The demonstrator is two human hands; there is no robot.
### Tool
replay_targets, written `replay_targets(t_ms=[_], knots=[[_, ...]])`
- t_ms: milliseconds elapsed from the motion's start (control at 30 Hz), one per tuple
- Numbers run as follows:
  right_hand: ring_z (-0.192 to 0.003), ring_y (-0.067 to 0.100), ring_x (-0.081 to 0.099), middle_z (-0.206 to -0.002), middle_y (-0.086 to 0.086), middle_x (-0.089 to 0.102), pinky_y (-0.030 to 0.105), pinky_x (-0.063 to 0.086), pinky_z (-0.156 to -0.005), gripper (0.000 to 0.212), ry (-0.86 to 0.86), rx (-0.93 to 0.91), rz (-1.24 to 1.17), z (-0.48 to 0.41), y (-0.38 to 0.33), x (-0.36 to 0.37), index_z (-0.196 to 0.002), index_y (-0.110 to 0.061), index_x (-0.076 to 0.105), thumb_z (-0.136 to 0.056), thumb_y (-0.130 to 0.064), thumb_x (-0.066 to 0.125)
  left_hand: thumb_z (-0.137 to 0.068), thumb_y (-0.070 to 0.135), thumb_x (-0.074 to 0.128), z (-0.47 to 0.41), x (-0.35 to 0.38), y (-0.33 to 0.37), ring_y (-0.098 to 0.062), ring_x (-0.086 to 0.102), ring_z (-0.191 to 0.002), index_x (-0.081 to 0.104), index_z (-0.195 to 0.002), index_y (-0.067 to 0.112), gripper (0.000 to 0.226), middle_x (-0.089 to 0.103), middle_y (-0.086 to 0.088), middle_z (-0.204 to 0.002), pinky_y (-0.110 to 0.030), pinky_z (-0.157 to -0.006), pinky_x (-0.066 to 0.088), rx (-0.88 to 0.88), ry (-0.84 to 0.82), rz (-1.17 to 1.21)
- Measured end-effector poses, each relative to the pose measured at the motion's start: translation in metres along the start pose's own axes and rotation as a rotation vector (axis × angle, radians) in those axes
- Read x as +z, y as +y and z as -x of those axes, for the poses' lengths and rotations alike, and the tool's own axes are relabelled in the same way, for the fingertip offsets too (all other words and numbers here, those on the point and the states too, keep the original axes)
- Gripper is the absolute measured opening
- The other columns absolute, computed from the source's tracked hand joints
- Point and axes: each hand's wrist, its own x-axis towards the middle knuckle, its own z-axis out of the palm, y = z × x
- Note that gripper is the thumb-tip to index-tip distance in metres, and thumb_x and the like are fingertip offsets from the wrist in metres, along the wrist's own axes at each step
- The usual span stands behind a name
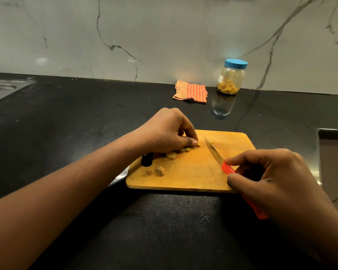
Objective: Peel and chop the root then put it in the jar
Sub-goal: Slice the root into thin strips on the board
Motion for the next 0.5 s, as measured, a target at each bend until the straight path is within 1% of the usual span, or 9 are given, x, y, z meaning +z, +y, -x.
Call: replay_targets(t_ms=[200, 333, 500], knots=[[-0.064, 0.001, 0.061, -0.064, -0.007, 0.068, 0.003, 0.04, -0.05, 0.021, 0.016, -0.006, 0.013, -0.0003, 0.0002, -0.0019, -0.088, -0.025, 0.076, -0.068, -0.028, 0.074, -0.084, 0.03, 0.073, 0.0002, 0.0017, -0.0003, -0.01, 0.061, -0.091, 0.077, -0.097, 0.026, 0.014, 0.07, 0.011, -0.097, -0.02, -0.072, 0.054, -0.006, 0.014, 0.007], [-0.065, 0.002, 0.063, -0.064, -0.007, 0.068, 0.006, 0.043, -0.051, 0.023, -0.016, -0.012, 0.003, -0.0007, -0.0008, -0.0001, -0.089, -0.026, 0.075, -0.066, -0.031, 0.072, -0.084, 0.031, 0.074, 0.0007, 0.0022, 0.0003, -0.009, 0.061, -0.091, 0.077, -0.096, 0.027, 0.013, 0.069, 0.012, -0.096, -0.021, -0.072, 0.055, -0.005, 0.018, -0.003], [-0.062, 0.003, 0.062, -0.063, -0.006, 0.068, 0.007, 0.043, -0.05, 0.022, 0.009, -0.006, 0.007, -0.0021, 0.0008, -0.0007, -0.087, -0.026, 0.076, -0.066, -0.031, 0.071, -0.084, 0.031, 0.074, 0.0014, 0.0023, 0.0008, -0.009, 0.061, -0.092, 0.077, -0.096, 0.027, 0.013, 0.07, 0.01, -0.098, -0.022, -0.074, 0.055, -0.004, 0.022, -0.001]])
